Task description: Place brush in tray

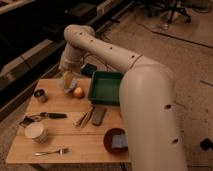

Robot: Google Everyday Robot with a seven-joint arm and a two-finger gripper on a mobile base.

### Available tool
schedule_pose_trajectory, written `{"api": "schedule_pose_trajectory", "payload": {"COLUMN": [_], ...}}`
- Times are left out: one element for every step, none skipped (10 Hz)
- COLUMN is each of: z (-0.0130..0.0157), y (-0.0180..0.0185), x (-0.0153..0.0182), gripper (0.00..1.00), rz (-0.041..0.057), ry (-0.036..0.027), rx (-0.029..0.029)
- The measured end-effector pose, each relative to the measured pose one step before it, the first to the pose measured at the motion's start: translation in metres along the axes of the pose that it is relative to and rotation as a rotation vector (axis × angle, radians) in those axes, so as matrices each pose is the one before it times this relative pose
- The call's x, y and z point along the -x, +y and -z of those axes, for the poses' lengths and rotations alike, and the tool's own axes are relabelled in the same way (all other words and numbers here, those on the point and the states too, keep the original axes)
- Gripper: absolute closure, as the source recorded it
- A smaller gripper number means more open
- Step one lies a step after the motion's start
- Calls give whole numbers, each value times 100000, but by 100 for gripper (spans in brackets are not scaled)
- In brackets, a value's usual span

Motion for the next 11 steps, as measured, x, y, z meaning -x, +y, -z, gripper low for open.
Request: {"api": "schedule_pose_trajectory", "payload": {"z": [-1155, -958, -919, 88, 70, -25, -74, 24, -8, -102, -428], "y": [838, 540, 313, 11, 5, 21, -24, 13, 3, 77, 138], "x": [1486, 1239, 861, 82, -320, -29, 196, -77, -64, -230, -107], "gripper": [20, 20, 20, 20, 20, 20, 20, 20, 20, 20, 20], "rz": [2064, 2020, 2191, 277, -328, 10, 377, -115, -80, -362, -761], "ry": [-61, 215, 399, 7, 251, 52, -46, -2, -11, -149, -1117], "rx": [2904, 2929, 2775, 48, -75, 81, 73, -16, 2, 102, -36]}}
